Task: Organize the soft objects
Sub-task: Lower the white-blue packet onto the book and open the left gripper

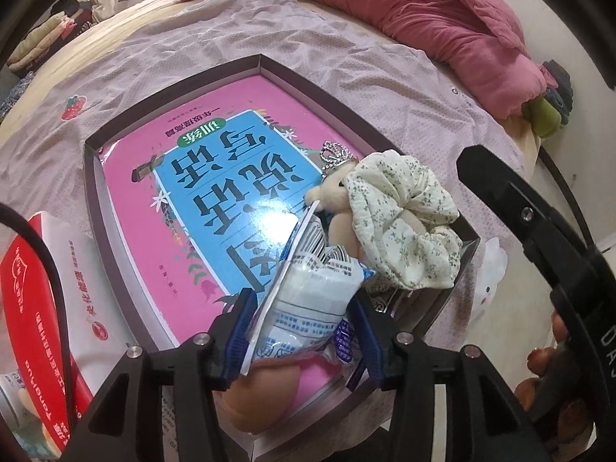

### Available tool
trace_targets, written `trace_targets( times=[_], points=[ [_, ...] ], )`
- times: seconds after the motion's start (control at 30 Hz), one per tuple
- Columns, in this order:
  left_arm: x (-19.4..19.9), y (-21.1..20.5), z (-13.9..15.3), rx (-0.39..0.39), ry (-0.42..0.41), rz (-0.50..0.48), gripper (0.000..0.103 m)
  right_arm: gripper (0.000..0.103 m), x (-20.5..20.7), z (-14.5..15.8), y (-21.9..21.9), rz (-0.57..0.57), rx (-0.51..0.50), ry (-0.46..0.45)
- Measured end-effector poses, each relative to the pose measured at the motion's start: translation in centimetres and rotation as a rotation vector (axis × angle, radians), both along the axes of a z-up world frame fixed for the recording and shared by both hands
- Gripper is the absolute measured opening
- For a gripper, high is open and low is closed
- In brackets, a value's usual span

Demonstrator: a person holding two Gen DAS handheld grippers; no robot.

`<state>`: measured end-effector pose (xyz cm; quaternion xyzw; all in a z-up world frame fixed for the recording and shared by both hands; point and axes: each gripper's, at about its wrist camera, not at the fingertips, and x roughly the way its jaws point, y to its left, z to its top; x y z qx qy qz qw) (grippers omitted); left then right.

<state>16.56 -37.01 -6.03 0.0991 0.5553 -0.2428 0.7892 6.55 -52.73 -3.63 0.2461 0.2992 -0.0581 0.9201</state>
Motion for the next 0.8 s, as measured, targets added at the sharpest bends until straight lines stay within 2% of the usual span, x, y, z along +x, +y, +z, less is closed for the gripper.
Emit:
trace_targets(
  times=[0.33,0.47,0.8],
  points=[
    [-0.4,0.5,0.7,0.007,-0.033,0.006,0.051,0.062,-0.4,0.9,0.4,-0.002,-0.022,-0.021],
    [-0.4,0.9,1.4,0.006,-0.051,0.013,0.062,0.066,-0.5,1.2,0.4,-0.004,-0.018,-0.029],
    [-0.9,1.7,2.6,-0.010,-0.071,0.028,0.062,0.070,-0.7,1.6,0.6,-0.006,-0.036,-0.024]
  ],
)
